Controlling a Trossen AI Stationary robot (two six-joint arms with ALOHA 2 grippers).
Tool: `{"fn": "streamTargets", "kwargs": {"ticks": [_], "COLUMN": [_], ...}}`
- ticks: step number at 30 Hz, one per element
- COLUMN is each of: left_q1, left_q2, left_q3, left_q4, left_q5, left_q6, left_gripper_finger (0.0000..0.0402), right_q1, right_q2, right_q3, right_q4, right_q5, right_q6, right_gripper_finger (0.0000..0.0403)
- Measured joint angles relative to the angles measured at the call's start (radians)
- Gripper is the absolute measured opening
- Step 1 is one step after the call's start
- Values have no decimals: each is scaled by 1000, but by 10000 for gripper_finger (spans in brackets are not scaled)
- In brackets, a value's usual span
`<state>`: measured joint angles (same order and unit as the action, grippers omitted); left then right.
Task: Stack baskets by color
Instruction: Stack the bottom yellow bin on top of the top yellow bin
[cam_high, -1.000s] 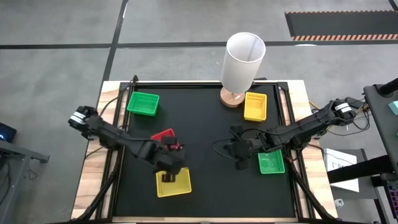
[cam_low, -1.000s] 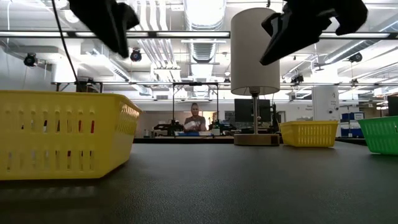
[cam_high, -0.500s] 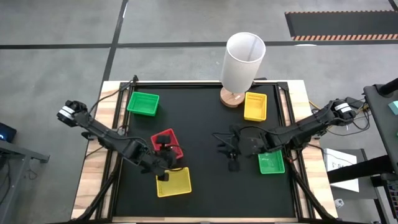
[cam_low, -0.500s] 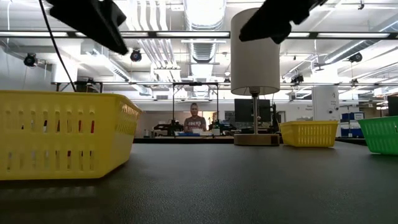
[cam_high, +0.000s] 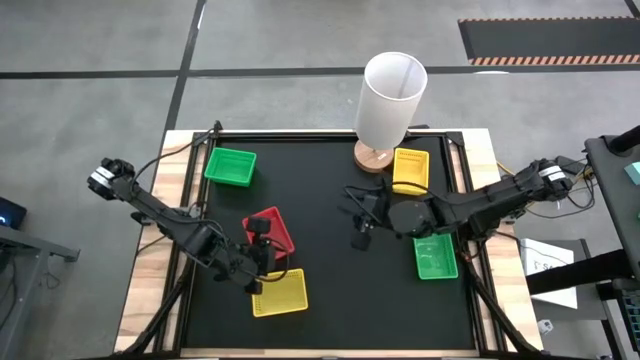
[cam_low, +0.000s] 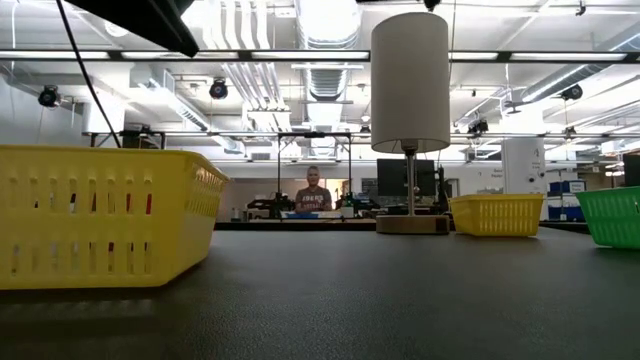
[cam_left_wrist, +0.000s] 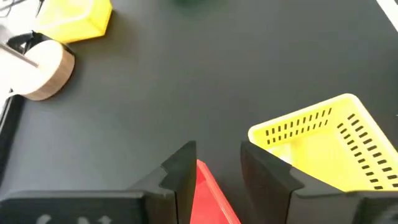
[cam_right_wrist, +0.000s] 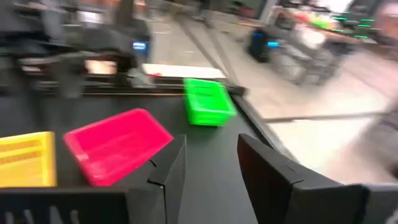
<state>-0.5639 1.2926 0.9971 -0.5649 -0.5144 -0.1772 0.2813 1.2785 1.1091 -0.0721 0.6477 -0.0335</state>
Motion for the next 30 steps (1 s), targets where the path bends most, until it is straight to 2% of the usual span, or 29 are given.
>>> {"fn": "streamTargets", "kwargs": {"ticks": [4, 6, 11, 16, 23, 27, 30], "left_q1": [-19, -28, -55, -60, -60, -60, -60], "left_q2": [-6, -7, -5, -5, -5, -7, -7], "left_q3": [-5, -5, 2, 2, -5, -5, -5], "left_q4": [-4, -1, 21, 34, 33, 34, 34], "left_q5": [31, 74, 131, 130, 119, 30, -34], "left_q6": [-24, -27, -29, -29, -23, 30, 60], "left_gripper_finger": [109, 109, 109, 109, 109, 109, 109], "right_q1": [24, 40, 98, 154, 212, 220, 219], "right_q2": [1, 10, 45, 124, 294, 396, 478], "right_q3": [18, 16, 16, 77, 271, 362, 413], "right_q4": [-30, -27, -34, -57, -283, -373, -398], "right_q5": [-173, -223, -236, -238, -246, -348, -368], "right_q6": [47, 101, 173, 172, 63, -121, -297], "right_gripper_finger": [117, 108, 107, 139, 181, 183, 177]}}
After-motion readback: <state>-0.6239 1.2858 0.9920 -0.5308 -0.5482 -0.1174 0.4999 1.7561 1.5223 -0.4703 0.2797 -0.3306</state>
